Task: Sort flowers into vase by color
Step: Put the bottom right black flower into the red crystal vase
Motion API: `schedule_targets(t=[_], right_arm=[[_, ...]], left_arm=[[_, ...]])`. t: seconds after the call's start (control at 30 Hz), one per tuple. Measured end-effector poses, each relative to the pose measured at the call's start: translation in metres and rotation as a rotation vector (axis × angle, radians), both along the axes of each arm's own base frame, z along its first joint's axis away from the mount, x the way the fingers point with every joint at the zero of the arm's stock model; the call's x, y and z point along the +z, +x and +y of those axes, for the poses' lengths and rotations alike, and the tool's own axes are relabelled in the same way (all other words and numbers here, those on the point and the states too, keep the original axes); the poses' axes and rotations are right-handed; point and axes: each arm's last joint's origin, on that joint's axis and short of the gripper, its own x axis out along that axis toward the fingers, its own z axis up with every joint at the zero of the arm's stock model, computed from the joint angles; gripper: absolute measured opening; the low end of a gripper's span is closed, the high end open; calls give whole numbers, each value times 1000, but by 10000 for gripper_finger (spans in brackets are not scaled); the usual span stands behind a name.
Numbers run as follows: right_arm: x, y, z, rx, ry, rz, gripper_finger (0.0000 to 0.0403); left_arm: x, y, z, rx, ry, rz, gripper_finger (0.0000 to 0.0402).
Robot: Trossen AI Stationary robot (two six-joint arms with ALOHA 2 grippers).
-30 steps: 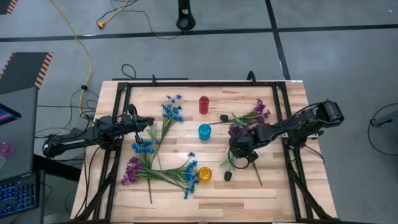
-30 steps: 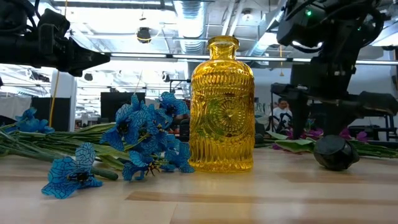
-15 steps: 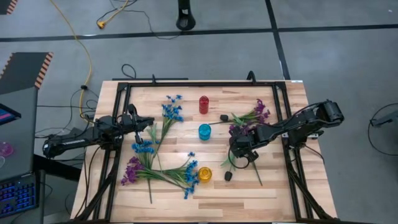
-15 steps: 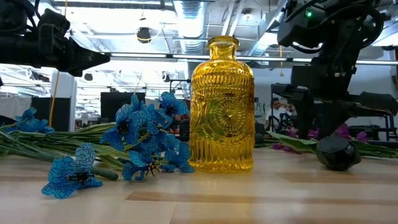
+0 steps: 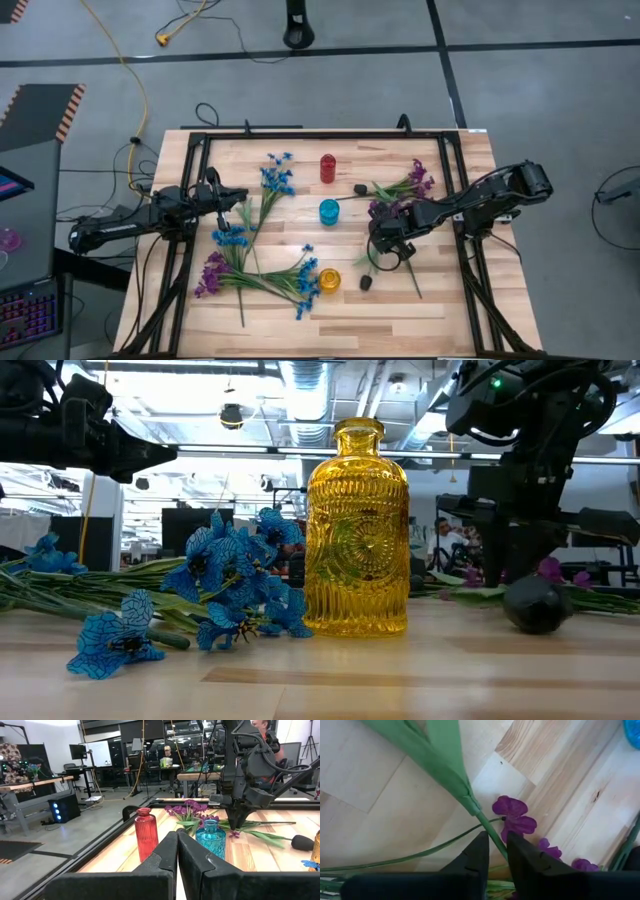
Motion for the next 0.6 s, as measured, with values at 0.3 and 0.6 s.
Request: schedule_targets(t=[0.3,0.6], right_arm=[[0,0,0,0,0,0,50],[1,0,0,0,1,-4,19]], left_arm=[[0,0,0,0,0,0,0],[0,0,0,0,0,0,0]])
